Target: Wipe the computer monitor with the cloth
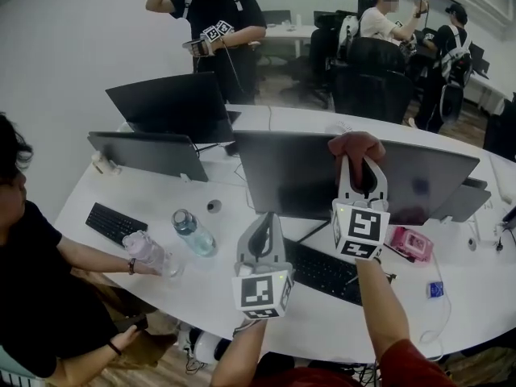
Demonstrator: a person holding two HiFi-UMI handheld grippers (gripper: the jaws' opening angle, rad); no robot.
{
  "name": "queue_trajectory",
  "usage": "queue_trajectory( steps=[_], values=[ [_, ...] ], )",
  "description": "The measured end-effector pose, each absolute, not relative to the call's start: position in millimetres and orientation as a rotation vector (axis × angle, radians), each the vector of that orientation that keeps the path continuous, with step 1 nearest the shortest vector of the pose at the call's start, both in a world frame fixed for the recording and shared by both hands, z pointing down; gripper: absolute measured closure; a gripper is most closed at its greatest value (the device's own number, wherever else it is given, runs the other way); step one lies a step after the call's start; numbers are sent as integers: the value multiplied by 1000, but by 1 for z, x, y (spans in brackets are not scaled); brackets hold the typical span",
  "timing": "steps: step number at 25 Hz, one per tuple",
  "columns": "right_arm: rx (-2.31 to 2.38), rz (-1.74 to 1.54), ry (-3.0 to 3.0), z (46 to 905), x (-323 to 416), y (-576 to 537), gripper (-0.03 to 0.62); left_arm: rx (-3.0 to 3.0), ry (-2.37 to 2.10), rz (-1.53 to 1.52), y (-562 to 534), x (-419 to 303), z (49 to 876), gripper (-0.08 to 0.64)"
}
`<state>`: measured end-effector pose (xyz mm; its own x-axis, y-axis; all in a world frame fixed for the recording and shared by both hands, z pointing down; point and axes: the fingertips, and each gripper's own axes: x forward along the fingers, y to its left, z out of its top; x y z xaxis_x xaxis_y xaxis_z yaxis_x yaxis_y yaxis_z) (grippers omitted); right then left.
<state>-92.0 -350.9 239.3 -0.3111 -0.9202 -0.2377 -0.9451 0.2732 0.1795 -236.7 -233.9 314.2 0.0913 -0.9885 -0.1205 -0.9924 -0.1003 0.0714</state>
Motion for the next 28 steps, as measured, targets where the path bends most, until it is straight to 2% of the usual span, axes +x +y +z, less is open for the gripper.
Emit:
queue_trajectory(
  steps=[16, 28],
  values=[
    [-1646, 464, 2512, 244, -214, -345, 515, -2208, 2178, 238, -222, -329, 322, 537],
    [-1498, 447, 2587, 246, -293, -338, 515, -2145, 2250, 226, -209, -373, 332, 537]
  ],
)
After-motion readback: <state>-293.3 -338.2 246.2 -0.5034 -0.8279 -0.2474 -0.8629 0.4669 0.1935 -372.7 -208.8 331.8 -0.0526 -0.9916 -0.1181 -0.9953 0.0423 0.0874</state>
